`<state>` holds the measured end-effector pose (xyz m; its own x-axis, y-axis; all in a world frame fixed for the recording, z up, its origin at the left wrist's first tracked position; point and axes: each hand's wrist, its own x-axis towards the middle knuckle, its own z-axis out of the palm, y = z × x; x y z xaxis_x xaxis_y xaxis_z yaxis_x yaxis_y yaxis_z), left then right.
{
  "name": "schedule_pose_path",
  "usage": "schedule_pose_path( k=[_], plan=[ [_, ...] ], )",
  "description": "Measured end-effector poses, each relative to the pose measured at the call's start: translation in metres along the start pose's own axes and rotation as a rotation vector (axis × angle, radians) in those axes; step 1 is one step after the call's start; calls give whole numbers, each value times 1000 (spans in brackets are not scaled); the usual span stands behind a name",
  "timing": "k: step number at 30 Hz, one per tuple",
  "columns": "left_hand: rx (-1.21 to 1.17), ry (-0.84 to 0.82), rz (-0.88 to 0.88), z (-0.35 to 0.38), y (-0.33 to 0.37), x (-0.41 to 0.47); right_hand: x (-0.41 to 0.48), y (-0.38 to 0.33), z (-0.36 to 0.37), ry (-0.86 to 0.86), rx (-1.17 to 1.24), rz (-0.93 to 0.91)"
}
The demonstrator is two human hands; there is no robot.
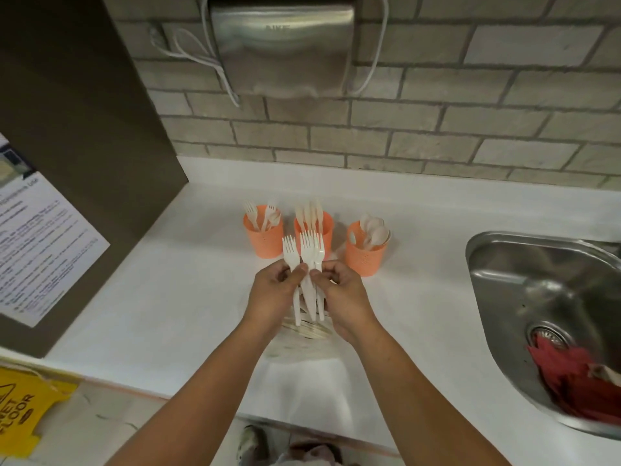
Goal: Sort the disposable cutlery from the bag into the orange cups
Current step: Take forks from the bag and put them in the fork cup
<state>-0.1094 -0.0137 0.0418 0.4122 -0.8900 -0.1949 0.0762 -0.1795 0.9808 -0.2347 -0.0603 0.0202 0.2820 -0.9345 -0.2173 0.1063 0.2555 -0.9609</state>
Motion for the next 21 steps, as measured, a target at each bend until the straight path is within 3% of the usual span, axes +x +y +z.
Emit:
schedule_pose_path(
  k=[5, 12, 21],
  plan=[
    [-19, 32, 19, -21, 6, 15, 14, -2, 20, 0, -51, -59],
    [-116, -58, -11, -59, 26, 42, 37, -11, 53, -74, -25, -57],
    [-190, -84, -96, -95, 41, 74, 65, -26, 84, -159, -212, -165]
  ],
)
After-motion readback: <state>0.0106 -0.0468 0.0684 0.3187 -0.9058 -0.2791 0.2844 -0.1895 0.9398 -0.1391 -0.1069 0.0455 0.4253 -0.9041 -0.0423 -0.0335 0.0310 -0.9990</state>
